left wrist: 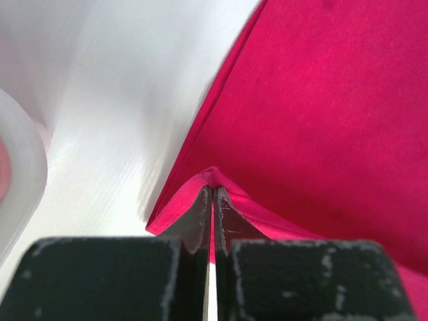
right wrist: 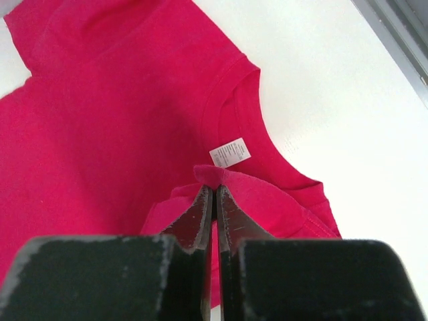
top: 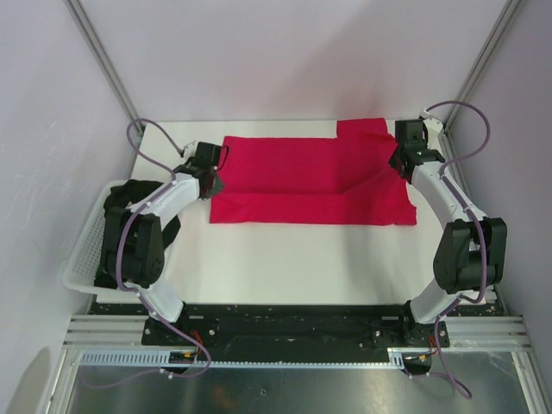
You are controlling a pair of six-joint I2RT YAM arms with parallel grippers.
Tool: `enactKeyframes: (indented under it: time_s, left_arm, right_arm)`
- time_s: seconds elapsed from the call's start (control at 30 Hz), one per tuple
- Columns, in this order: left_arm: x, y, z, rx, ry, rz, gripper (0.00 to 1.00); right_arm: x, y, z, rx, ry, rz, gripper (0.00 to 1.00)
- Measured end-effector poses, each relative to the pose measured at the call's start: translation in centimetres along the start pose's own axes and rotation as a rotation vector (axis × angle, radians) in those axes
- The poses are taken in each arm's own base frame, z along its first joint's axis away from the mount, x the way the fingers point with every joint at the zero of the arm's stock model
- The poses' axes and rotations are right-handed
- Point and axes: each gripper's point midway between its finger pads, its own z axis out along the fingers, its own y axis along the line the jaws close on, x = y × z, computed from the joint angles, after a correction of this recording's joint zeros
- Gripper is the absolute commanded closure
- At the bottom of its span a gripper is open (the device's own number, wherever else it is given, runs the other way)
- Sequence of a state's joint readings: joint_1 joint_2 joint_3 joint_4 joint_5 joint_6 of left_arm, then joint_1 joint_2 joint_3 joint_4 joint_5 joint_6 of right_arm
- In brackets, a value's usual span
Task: Fold and stack the t-shirts
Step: Fold the flattened tshirt in 1/3 of the way
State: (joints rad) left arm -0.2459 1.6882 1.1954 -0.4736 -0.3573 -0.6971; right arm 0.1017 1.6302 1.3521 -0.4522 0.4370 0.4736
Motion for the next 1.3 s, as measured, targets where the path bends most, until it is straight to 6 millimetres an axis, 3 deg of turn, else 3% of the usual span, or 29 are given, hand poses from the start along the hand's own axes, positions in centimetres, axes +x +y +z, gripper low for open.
enactKeyframes:
  time_s: [0.23,0.5,0.77,0.83,0.87,0.93,0.97,1.03,1.13,1.3]
  left_arm:
    - [-1.5,-0.7,0.5,0.01,-0.018,-0.009,1.0]
    - [-1.3,-1.4,2.2,0.01,0.006,0.009,1.0]
    - [-1.2,-1.7,3.4,0.005,0.02,0.028,0.99]
    - [-1.2,-1.7,3.6,0.003,0.023,0.027,0.93]
    - [-1.2,-1.6,3.7,0.002,0.024,0.028,0.82]
    - [-1.1,-1.6,4.0,0.003,0.031,0.033,0.52]
    - [-1.1,-1.5,4.0,0.003,0.033,0.037,0.42]
    - [-1.2,-1.4,4.1,0.004,0.036,0.04,0.32]
    - [-1.4,-1.2,3.9,0.008,0.032,0.036,0.31]
    - [-0.8,0.1,1.2,0.041,0.017,0.016,0.44]
  right_arm:
    - [-0.9,-0.1,0.3,-0.008,-0.023,0.024,1.0]
    - [-1.4,0.1,0.6,-0.021,-0.037,0.041,1.0]
    - [0.2,0.4,2.5,-0.015,-0.002,0.026,1.0]
    - [0.5,0.5,2.9,-0.014,0.007,0.023,0.97]
    - [0.7,0.6,3.1,-0.015,0.01,0.021,0.9]
    - [0.9,0.7,3.3,-0.02,0.017,0.019,0.67]
    - [0.9,0.8,3.5,-0.022,0.019,0.021,0.57]
    - [0.7,1.3,3.8,-0.027,0.029,0.017,0.44]
    - [-0.3,2.1,3.8,-0.039,0.032,0.02,0.38]
    - [-0.3,1.6,2.8,-0.032,0.068,0.037,0.49]
